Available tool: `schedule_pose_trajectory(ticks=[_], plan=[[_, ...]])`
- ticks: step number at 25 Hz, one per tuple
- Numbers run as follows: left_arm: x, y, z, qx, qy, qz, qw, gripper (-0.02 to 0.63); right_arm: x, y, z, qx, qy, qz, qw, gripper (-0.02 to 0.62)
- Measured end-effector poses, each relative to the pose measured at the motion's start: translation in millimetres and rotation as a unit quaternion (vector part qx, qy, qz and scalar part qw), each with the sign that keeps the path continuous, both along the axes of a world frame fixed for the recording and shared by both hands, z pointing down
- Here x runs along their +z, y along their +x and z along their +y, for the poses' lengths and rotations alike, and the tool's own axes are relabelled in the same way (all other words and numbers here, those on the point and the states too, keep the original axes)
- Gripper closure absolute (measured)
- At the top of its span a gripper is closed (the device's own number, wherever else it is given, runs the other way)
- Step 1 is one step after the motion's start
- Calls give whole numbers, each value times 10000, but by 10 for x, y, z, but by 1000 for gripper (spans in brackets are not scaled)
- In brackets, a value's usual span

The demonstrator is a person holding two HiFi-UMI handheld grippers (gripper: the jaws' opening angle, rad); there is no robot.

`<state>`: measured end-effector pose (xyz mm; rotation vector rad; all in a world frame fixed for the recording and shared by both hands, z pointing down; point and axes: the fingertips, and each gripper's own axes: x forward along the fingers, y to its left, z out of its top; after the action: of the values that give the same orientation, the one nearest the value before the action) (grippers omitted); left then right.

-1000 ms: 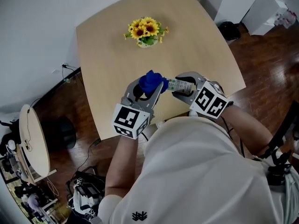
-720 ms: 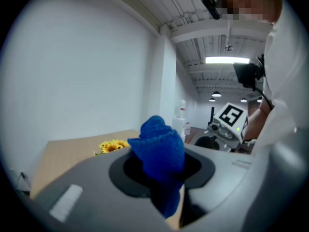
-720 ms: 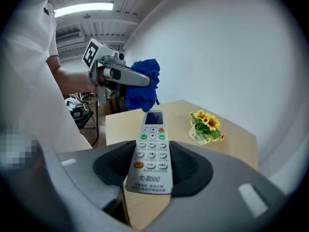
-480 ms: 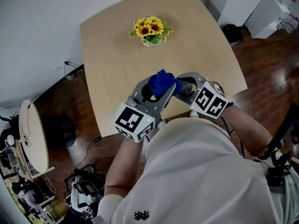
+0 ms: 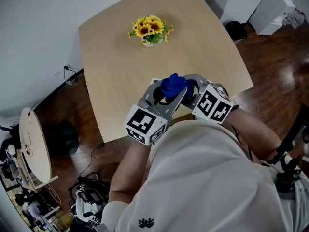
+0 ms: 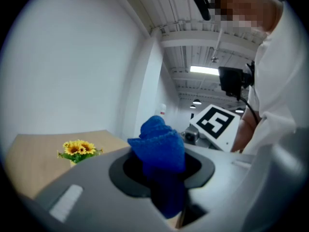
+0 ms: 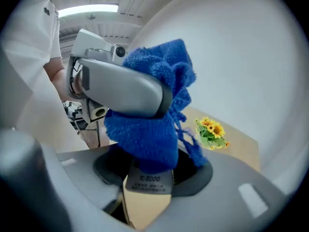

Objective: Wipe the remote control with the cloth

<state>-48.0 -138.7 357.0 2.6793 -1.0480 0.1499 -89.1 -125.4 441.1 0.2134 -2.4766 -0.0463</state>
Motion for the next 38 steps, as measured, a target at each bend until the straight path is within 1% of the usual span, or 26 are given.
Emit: schedule_pose_trajectory(ticks=[5, 10, 14, 16, 17, 19, 22, 24, 26, 28, 32, 35, 38], plan=[[55, -307, -52, -316, 21, -204, 9993, 462, 22, 74, -38, 108, -29, 24, 9999, 377], [100, -661, -108, -711, 40, -376, 9968, 462, 79, 152, -38, 212, -134, 5, 9997, 377], [104, -917, -158, -1000, 29, -399, 9942, 462, 76, 185, -76, 265, -125, 55, 9996, 377], [55, -980, -162, -1087, 39, -301, 9936, 462, 85, 184, -85, 295, -159, 47, 9994, 377], [0, -967, -151, -1090, 45, -219, 9938, 462, 88, 177, -85, 299, -173, 42, 9994, 377], [-166, -826, -105, -977, 54, -60, 9952, 462, 78, 151, -83, 281, -173, 38, 9994, 377], [-344, -412, 4, -497, 46, 260, 9984, 462, 38, 79, -59, 200, -119, 24, 9997, 377], [-347, -121, 70, -137, 0, 426, 9990, 462, 20, 16, -15, 136, -124, -30, 9998, 377], [-275, 93, 102, 143, -14, 497, 9987, 462, -15, -41, 5, 66, -82, -44, 9999, 377], [-197, 178, 101, 242, -14, 437, 9988, 462, -47, -80, 14, 10, -29, -38, 10000, 377], [-64, 59, 62, 98, -4, 58, 9999, 462, -39, -51, 28, 21, -24, -53, 10000, 377], [32, -155, 27, -114, -5, -180, 9998, 462, 14, 14, 24, 90, -71, -20, 9999, 377], [148, -433, 1, -417, -79, -360, 9985, 462, 62, 79, 3, 155, -79, 38, 9998, 377]])
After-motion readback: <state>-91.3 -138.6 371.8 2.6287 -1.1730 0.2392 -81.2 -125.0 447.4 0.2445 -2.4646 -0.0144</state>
